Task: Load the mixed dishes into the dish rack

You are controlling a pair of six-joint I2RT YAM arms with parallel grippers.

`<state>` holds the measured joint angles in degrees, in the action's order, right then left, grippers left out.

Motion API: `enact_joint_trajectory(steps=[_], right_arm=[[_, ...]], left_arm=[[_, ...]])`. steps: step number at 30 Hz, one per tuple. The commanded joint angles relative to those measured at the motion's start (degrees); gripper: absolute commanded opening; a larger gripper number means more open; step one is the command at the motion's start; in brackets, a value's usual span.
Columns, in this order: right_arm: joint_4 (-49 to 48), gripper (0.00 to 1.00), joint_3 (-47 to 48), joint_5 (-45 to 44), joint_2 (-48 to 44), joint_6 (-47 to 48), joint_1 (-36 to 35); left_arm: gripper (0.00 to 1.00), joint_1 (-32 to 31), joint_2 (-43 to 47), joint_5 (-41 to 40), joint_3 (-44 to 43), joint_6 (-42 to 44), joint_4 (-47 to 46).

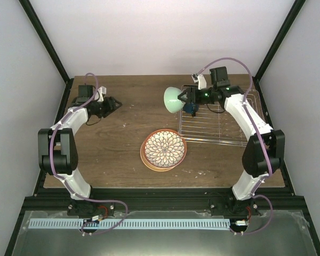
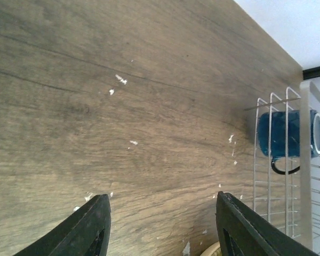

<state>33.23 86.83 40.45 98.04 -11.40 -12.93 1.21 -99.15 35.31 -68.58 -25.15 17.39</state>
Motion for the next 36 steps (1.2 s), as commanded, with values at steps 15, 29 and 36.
enact_joint_trajectory(steps=[15,29,36], right_arm=[[10.89,0.47,-5.95,-15.26,-7.54,-1.46,1.41],[10.62,0.47,-7.97,-19.74,-3.07,-0.37,2.57],[11.28,0.47,-6.47,-20.53,0.4,0.06,2.56]], left_arm=[[0.55,0.2,1.86,-1.61,-0.14,2.47,3.99],[0.53,0.2,1.6,-1.97,-0.06,4.42,6.24],[0.53,0.2,2.59,-5.84,-1.68,7.62,10.73]])
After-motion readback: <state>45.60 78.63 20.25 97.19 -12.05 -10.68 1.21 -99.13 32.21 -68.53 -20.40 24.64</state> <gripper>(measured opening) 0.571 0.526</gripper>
